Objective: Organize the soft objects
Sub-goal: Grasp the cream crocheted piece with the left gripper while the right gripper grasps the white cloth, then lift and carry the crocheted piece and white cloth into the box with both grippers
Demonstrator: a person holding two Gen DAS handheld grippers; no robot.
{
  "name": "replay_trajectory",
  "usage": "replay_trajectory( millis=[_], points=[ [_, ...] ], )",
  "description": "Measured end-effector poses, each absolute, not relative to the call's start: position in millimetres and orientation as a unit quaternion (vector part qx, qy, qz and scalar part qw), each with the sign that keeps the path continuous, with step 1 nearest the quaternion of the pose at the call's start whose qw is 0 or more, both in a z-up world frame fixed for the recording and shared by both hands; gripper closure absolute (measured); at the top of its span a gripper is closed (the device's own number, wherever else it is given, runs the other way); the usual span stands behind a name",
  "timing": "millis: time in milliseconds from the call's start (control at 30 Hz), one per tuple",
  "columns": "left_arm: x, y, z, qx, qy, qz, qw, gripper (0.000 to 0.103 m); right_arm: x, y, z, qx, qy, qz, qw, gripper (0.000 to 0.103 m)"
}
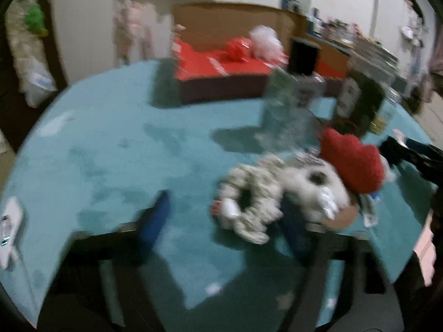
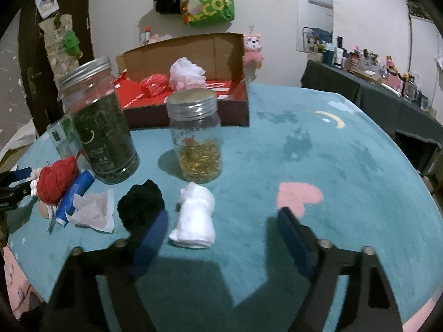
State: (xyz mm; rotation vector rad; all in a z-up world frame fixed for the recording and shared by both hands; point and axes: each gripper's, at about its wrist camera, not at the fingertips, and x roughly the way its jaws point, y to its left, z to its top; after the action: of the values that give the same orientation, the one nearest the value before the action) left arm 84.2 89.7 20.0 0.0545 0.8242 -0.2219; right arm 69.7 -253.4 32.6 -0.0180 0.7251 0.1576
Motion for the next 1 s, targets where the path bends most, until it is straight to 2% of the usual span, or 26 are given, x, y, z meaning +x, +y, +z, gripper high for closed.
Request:
replay_trajectory(
  millis=[33,67,133,800,1000],
  points=[
    [82.5,87.6,20.4,0.034,0.392,-0.107,0.913,0.056,70.6,-251.8,31.6,-0.011,0.357,0.082,0.931,0.052],
    [81.2,86.0,21.4,0.037,0.389,-0.113,0.913,0.074,71.1,-250.8,30.6,-0.011,0.359,0.088,0.929,0.072],
    [77.2,85.1,23.5,0.03,0.386,-0.121,0.914,0.076,69.3,-249.5,29.0,-0.008,0.358,0.1,0.928,0.085],
    [28.3,49.2,91.8,0.043,0.289,-0.148,0.945,0.077,36.5,-224.1,70.7,-0.013,0.296,0.15,0.943,0.085],
    [30.2,27.5,87.5,0.023,0.302,-0.201,0.932,0.077,32.5,-217.9,73.0,-0.001,0.297,0.177,0.938,0.085]
  ],
)
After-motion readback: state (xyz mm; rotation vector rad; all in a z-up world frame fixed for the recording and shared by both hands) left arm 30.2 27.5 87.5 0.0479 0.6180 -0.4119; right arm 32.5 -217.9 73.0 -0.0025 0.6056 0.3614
